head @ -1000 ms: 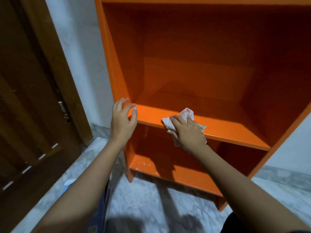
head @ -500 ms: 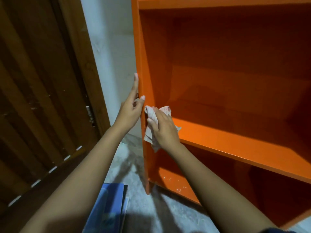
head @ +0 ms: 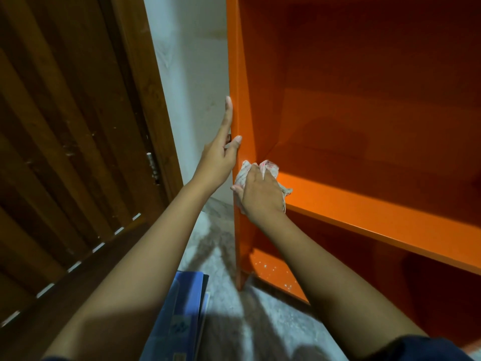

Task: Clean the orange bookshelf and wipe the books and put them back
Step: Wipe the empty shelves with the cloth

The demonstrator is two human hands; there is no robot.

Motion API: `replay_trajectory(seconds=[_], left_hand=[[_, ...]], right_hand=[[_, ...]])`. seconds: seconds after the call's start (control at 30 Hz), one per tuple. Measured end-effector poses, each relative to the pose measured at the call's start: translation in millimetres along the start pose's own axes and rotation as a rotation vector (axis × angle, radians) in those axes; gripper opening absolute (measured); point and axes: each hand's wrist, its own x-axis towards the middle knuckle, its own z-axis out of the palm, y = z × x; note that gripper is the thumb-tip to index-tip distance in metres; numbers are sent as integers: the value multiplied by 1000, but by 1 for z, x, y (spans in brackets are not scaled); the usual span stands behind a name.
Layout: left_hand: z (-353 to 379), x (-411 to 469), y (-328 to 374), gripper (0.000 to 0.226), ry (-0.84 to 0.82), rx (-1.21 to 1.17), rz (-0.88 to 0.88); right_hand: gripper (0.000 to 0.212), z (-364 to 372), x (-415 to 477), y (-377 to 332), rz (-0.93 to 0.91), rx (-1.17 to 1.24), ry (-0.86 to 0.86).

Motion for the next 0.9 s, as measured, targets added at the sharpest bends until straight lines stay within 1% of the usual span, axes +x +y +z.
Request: replay_trajectory(seconds=[0.07, 0.13, 0.23, 0.4, 0.53, 0.7, 0.9], left_hand=[[3, -2, 2, 67, 13, 13, -33], [6, -4, 4, 68, 24, 30, -60], [12, -8, 5, 66, 34, 90, -100], [26, -18, 6, 70, 54, 143, -153], [36, -27, -2, 75, 51, 114, -223], [48, -44, -4, 73, 93, 83, -311], [57, -54, -1, 75, 111, 123, -379]], right_hand=[[70, 4, -1, 6, -51, -67, 4], [66, 6, -3, 12, -85, -72, 6], [57, 0, -13, 24, -63, -16, 41], [57, -9, -36, 54, -50, -70, 62], [53, -18, -58, 83, -7, -75, 89], [53, -32, -89, 119, 46, -47, 113], [53, -54, -113, 174, 224, 61, 51]])
